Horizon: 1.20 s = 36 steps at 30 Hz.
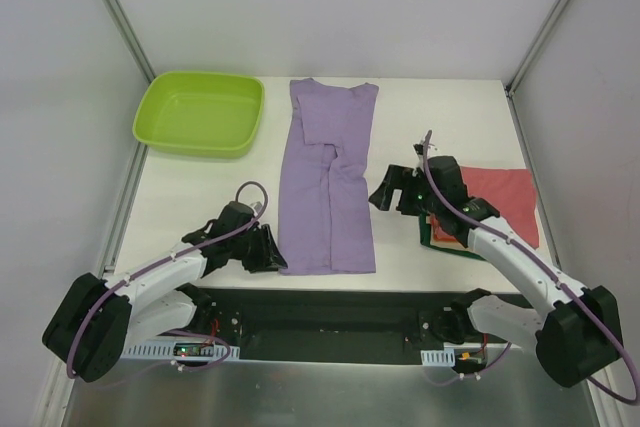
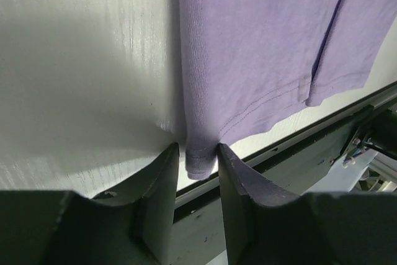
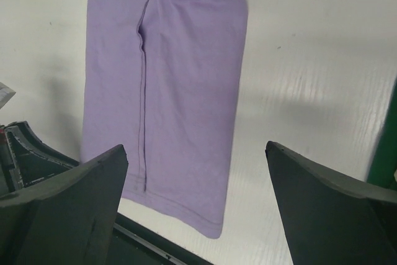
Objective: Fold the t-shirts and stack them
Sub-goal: Rotate the tshirt 90 degrees, then grab the bottom of the folded rectangular tshirt with both arms
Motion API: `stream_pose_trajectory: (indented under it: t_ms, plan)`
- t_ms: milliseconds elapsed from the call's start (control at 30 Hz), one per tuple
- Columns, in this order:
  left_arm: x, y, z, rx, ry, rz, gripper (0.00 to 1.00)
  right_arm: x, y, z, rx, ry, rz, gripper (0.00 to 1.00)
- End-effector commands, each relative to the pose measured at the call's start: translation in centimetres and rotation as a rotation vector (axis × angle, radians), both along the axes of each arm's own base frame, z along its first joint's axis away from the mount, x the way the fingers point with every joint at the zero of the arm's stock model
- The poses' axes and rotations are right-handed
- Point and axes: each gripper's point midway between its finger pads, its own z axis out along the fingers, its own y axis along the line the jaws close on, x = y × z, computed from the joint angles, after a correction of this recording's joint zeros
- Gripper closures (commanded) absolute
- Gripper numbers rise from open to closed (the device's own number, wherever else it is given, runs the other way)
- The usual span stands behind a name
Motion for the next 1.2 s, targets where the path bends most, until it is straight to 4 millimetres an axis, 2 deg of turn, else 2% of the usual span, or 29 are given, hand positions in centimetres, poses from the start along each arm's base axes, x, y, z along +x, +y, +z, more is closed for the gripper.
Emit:
stream_pose_trajectory:
  t_ms: [0,100,133,267,367,433,500,633,733,767,900,967,1033,1167]
  plan:
    - [-1.0,-0.1,-0.6,0.001,0.026,-0.018,0.74,-0.8,1.0,1.6,0.087,-0.007,0.02,0.04]
    - [-0.8,0.0,-0.6,0.011,0.02,-0.013,0.92,-2.2,0.9,0.0,0.05,0.046,0.04,0.02]
    - [-0.8,0.0,-0.6,0.013,0.017,-0.014,1.0,-2.9,1.1,-0.6,0.031,0.064,0.055,0.02]
    - [-0.8,-0.2,-0.4,0.007,0.019,-0.023,1.0,-7.2,1.9,-3.9,-0.113,0.164,0.146,0.01]
    - [-1.0,-0.3,-0.5,0.003,0.03,-0.033,1.0,-10.1,2.2,-6.0,-0.177,0.242,0.219,0.07]
    - [-1.1,-0.3,-0.5,0.002,0.033,-0.036,1.0,-11.4,1.5,-7.1,-0.229,0.292,0.224,0.1]
    - [-1.0,-0.2,-0.6,0.008,0.034,-0.028,1.0,-11.8,1.0,-8.1,-0.258,0.3,0.203,0.14]
    - [-1.0,-0.3,-0.7,0.007,0.039,-0.026,1.0,-12.6,1.7,-9.5,-0.244,0.328,0.203,0.27]
    - [-1.1,-0.3,-0.7,0.006,0.041,-0.028,1.0,-12.4,1.7,-10.5,-0.274,0.351,0.174,0.45]
    - [-1.2,-0.3,-0.7,0.003,0.041,-0.031,1.0,-11.9,1.5,-10.8,-0.298,0.343,0.149,0.47]
    - [-1.2,-0.3,-0.7,0.001,0.042,-0.027,1.0,-12.3,1.8,-11.9,-0.319,0.38,0.145,0.5]
    - [-1.2,-0.3,-0.6,-0.001,0.04,-0.026,1.0,-12.5,1.8,-12.2,-0.33,0.392,0.14,0.55]
    - [-1.3,-0.3,-0.6,-0.003,0.04,-0.026,1.0,-12.6,1.6,-12.6,-0.346,0.398,0.126,0.57]
    - [-1.4,-0.3,-0.5,-0.01,0.042,-0.029,1.0,-13.6,1.7,-12.5,-0.35,0.431,0.146,0.74]
